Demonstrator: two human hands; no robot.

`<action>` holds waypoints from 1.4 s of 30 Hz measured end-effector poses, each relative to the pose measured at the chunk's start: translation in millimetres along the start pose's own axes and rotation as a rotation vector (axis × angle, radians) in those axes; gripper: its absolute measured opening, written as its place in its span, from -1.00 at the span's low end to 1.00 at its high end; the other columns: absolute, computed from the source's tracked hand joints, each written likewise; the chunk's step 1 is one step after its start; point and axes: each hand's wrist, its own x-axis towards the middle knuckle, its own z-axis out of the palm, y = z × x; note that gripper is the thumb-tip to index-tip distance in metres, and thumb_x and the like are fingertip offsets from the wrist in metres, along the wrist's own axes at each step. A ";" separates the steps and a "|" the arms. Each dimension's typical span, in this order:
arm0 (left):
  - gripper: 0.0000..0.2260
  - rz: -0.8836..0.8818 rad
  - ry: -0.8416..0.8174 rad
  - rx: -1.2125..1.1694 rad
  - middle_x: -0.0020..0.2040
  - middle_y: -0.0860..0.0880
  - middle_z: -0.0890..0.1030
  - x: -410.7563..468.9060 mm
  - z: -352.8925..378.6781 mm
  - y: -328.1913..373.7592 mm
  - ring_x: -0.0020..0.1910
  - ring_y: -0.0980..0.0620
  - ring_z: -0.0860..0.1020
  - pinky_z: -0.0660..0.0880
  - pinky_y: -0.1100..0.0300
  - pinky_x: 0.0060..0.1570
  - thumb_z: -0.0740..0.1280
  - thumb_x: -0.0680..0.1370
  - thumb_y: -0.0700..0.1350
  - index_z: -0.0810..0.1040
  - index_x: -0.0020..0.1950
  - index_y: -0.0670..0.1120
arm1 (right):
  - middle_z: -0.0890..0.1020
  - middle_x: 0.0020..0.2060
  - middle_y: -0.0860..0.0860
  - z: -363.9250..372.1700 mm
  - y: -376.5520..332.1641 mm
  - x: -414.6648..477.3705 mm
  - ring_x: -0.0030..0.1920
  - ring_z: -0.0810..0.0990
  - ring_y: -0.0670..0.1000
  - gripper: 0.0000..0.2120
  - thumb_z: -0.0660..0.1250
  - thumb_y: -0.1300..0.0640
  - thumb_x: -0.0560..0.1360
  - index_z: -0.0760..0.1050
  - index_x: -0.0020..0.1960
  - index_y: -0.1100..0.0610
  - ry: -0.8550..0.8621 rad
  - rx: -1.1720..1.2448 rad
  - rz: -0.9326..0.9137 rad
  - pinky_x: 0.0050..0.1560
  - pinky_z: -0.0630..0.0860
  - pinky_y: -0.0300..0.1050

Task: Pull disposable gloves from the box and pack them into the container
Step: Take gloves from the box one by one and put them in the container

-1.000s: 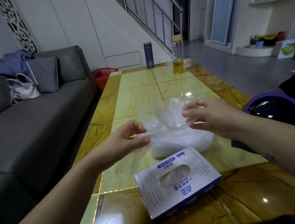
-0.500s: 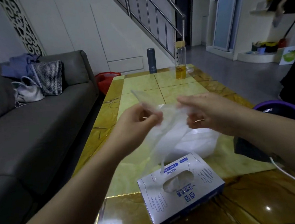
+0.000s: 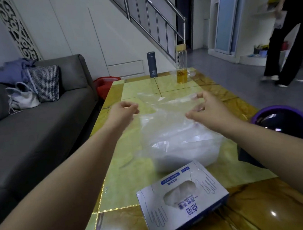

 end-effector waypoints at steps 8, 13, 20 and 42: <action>-0.75 0.658 -0.266 0.823 0.20 0.12 0.51 -20.0 41.1 3.1 0.07 0.12 0.51 0.51 0.16 0.10 0.28 0.57 -0.01 0.50 0.25 0.06 | 0.50 -0.17 0.03 6.2 41.8 42.1 -0.22 0.52 0.07 -0.55 0.33 0.20 0.47 0.25 0.30 0.13 0.011 -0.527 0.077 -0.26 0.47 -0.08; -0.62 0.381 -0.660 1.095 0.38 0.03 0.44 -5.3 73.0 -11.8 0.32 0.02 0.41 0.35 0.11 0.28 0.26 0.58 0.06 0.43 0.39 0.04 | 0.52 -0.10 -0.01 17.2 50.1 45.3 -0.05 0.48 0.09 -0.42 0.29 0.09 0.48 0.14 0.43 0.03 -0.024 -1.081 0.004 0.18 0.27 0.03; -0.56 0.284 -0.843 1.193 0.39 0.01 0.42 21.3 98.3 -20.8 0.33 0.00 0.39 0.30 0.17 0.27 0.24 0.58 0.09 0.36 0.44 0.00 | 0.43 0.27 -0.04 15.4 46.8 57.0 0.21 0.42 0.00 -0.57 0.36 0.08 0.51 0.40 0.35 0.01 -0.298 -0.952 -0.420 0.13 0.37 -0.14; -0.54 0.267 -0.786 1.162 0.38 -0.08 0.45 16.8 96.1 -21.5 0.31 -0.04 0.44 0.34 0.13 0.27 0.17 0.62 0.09 0.36 0.43 -0.14 | 0.36 0.42 0.04 31.2 55.1 62.5 0.36 0.37 0.06 -0.36 0.35 0.04 0.52 0.16 0.52 0.06 -0.721 -1.182 -0.086 0.25 0.34 -0.12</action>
